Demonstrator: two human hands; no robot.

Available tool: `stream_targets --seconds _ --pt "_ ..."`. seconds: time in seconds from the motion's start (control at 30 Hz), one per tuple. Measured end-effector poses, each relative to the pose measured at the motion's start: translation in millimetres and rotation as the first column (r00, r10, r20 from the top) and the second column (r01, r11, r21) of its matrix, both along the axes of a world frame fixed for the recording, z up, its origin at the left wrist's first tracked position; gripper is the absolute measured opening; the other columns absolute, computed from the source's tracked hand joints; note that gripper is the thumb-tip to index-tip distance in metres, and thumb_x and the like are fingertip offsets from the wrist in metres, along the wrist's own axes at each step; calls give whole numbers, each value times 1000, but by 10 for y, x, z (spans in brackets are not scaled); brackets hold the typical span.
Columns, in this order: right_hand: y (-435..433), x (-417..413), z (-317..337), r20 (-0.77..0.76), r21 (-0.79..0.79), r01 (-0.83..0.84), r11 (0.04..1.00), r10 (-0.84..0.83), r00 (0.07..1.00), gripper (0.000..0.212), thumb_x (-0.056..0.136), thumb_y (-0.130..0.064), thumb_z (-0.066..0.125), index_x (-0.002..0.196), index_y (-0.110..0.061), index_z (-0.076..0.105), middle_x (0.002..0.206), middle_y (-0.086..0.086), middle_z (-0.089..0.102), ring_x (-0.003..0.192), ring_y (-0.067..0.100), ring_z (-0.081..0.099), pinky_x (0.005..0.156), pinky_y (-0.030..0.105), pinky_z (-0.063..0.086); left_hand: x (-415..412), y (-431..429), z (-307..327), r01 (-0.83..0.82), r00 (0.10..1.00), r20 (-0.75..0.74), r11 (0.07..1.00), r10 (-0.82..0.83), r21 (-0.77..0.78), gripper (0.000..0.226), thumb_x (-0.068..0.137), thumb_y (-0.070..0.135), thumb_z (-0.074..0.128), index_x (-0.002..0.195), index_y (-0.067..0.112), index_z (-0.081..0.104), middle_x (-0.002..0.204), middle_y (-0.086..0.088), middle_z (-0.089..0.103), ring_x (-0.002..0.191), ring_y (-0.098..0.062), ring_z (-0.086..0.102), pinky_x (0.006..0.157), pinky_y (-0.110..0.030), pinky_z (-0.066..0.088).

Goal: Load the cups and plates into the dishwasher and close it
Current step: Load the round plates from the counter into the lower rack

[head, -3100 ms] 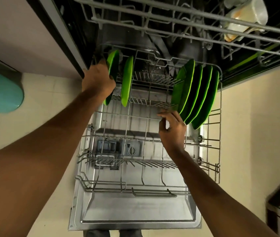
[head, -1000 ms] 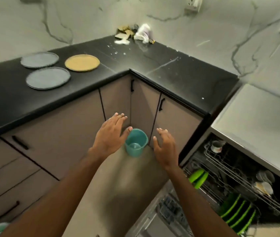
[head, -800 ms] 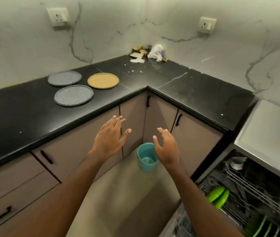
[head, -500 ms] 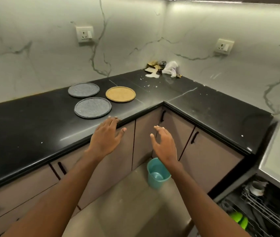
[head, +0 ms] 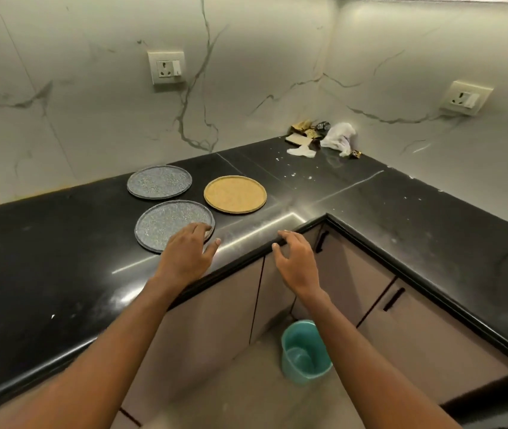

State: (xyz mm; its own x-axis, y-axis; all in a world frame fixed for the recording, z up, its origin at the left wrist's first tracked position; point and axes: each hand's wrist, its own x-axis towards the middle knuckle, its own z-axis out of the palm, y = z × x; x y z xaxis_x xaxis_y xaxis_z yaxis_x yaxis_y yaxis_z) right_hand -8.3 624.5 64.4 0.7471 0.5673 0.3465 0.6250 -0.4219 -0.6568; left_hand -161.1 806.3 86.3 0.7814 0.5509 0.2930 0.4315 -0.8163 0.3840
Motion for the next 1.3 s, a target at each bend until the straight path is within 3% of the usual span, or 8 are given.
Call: stream_targets --seconds 0.23,0.37,0.63,0.77,0.9,1.03,1.2,1.3 --pt "680 749 24 -81 -70 -75 995 69 994 36 94 -25 56 129 -15 56 129 2 57 123 16 49 102 28 39 554 631 -69 -103 992 -75 994 99 -39 50 93 40 53 133 11 49 133 -8 55 123 -25 51 102 -39 38" --pt "1019 1072 17 -117 -95 -75 993 64 991 39 93 -24 56 130 -14 57 133 3 55 126 17 47 102 25 35 817 986 -121 -123 987 -110 991 118 -44 51 92 38 56 133 10 48 133 -9 55 123 -25 50 103 -39 40" --pt "1700 1544 -263 -213 -190 30 981 -71 974 36 90 -23 58 125 -13 58 125 7 56 115 21 53 92 27 39 1314 1808 -476 -62 965 -257 998 53 -29 46 89 30 58 131 15 51 133 -4 55 122 -21 51 103 -36 39" --pt "2031 1680 -428 -302 -289 146 946 -235 924 41 89 -27 58 126 -12 54 125 10 54 112 26 54 91 34 41 1494 2202 -654 -5 948 -317 1000 -3 -24 40 90 30 55 126 15 54 129 -3 58 118 -21 54 101 -37 42" --pt "2243 1757 -539 -357 -400 239 885 -391 848 46 88 -32 60 127 -10 48 125 12 53 113 31 53 85 36 42 1582 2416 -766 77 915 -398 997 -65 13 41 89 42 57 125 23 56 122 0 57 112 -20 54 97 -38 43" --pt "2372 1815 -589 -399 -422 327 845 -498 770 41 85 -27 64 119 -11 48 119 12 54 107 32 56 79 37 47 1664 2552 -851 86 928 -367 994 -56 67 35 88 48 58 117 28 60 112 1 55 105 -19 53 91 -38 45" --pt "2436 1898 -571 -487 -436 382 815 -571 661 31 84 -21 64 110 -10 54 101 7 62 67 21 67 62 39 61 1769 2596 -950 63 949 -312 997 -48 40 20 91 42 57 106 29 57 104 4 51 100 -17 50 89 -37 41" --pt "2411 1919 -559 -472 -459 404 791 -603 643 30 84 -22 61 110 -10 55 100 6 62 72 23 66 65 38 60 1793 2642 -980 73 946 -319 997 -59 32 18 91 42 55 104 30 55 102 5 49 101 -16 49 91 -37 38"
